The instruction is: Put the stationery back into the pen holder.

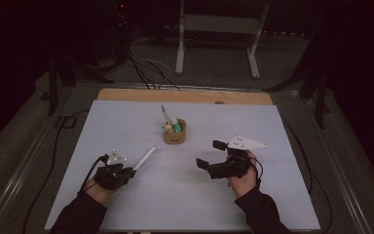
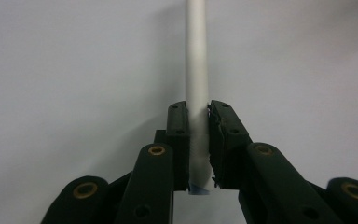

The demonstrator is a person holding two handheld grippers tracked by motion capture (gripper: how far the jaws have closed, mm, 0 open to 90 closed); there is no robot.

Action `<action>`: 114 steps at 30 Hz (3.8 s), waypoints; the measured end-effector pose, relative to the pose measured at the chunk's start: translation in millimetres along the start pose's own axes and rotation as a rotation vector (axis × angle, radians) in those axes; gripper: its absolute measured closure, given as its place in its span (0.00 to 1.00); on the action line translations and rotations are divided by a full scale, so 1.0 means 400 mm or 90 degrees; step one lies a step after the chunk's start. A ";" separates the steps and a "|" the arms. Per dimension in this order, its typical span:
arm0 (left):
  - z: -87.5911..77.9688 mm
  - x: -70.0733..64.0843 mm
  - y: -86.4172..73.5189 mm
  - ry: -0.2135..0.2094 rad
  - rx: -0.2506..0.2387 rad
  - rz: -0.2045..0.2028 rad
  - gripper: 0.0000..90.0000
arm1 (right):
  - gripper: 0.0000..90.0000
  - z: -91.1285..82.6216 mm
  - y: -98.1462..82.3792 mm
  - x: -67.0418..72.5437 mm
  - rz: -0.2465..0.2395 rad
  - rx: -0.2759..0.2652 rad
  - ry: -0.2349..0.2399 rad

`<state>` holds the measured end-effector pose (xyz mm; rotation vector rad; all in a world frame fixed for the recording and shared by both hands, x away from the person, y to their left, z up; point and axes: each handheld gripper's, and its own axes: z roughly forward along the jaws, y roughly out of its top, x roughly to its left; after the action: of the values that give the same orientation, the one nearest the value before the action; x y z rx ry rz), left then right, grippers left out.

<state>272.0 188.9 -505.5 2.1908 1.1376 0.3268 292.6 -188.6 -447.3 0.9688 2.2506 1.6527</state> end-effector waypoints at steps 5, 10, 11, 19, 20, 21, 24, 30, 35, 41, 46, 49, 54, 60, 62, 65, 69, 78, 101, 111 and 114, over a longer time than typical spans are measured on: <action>-0.002 -0.016 0.009 -0.033 -0.007 0.008 0.89 | 0.03 0.000 0.000 0.000 0.001 0.000 0.000; 0.000 -0.031 0.021 -0.047 -0.012 0.022 0.89 | 0.03 0.000 -0.001 0.001 0.001 0.000 -0.001; 0.002 -0.035 0.023 -0.048 -0.014 0.026 0.89 | 0.03 0.000 -0.002 0.002 0.002 0.000 -0.001; 0.015 -0.062 0.046 -0.083 -0.029 0.053 0.89 | 0.03 -0.003 -0.007 0.003 0.006 0.004 -0.004; 0.017 -0.063 0.049 -0.092 -0.029 0.057 0.89 | 0.03 -0.004 -0.009 0.003 0.006 0.004 -0.005; 0.019 -0.066 0.051 -0.096 -0.032 0.059 0.89 | 0.03 -0.005 -0.010 0.003 0.008 0.006 -0.005; 0.022 -0.073 0.058 -0.112 -0.043 0.062 0.89 | 0.03 -0.005 -0.016 0.004 0.007 0.011 -0.008; 0.029 -0.086 0.073 -0.151 -0.070 0.069 0.89 | 0.03 -0.015 -0.015 0.003 0.013 0.006 -0.011; 0.041 -0.097 0.081 -0.164 -0.071 0.072 0.89 | 0.03 -0.025 -0.012 0.001 0.016 -0.001 -0.016; 0.058 -0.117 0.100 -0.181 -0.081 0.062 0.89 | 0.03 -0.036 -0.003 -0.005 0.018 -0.001 -0.030; 0.065 -0.127 0.106 -0.186 -0.099 0.058 0.89 | 0.03 -0.037 0.009 0.001 0.010 0.004 -0.025; 0.065 -0.126 0.107 -0.191 -0.108 0.054 0.89 | 0.03 -0.041 0.019 0.003 0.014 -0.004 -0.010; 0.062 -0.125 0.105 -0.191 -0.119 0.050 0.89 | 0.02 -0.049 0.043 0.002 0.018 -0.012 -0.009; 0.060 -0.126 0.102 -0.195 -0.134 0.041 0.89 | 0.02 -0.044 0.064 -0.002 0.040 0.004 -0.036; 0.060 -0.126 0.101 -0.193 -0.136 0.043 0.89 | 0.02 -0.036 0.064 -0.003 0.050 0.005 -0.042; 0.060 -0.126 0.101 -0.194 -0.137 0.042 0.89 | 0.02 -0.028 0.063 -0.007 0.061 0.006 -0.049; 0.059 -0.124 0.099 -0.193 -0.147 0.038 0.89 | 0.02 -0.008 0.059 -0.020 0.099 0.013 -0.059; 0.052 -0.122 0.099 -0.190 -0.171 0.043 0.89 | 0.02 0.022 0.036 -0.037 0.165 0.033 -0.030; 0.047 -0.137 0.097 -0.213 -0.200 0.054 0.89 | 0.22 0.067 -0.002 -0.041 0.329 0.032 0.021; 0.049 -0.139 0.095 -0.224 -0.208 0.057 0.89 | 0.45 0.070 -0.012 -0.054 0.391 0.025 0.055; 0.049 -0.139 0.094 -0.229 -0.213 0.061 0.89 | 0.51 0.076 -0.016 -0.053 0.409 0.028 0.077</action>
<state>272.5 120.2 -492.6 1.9121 0.7250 0.1415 321.9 -178.6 -468.8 1.7873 2.1855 1.9338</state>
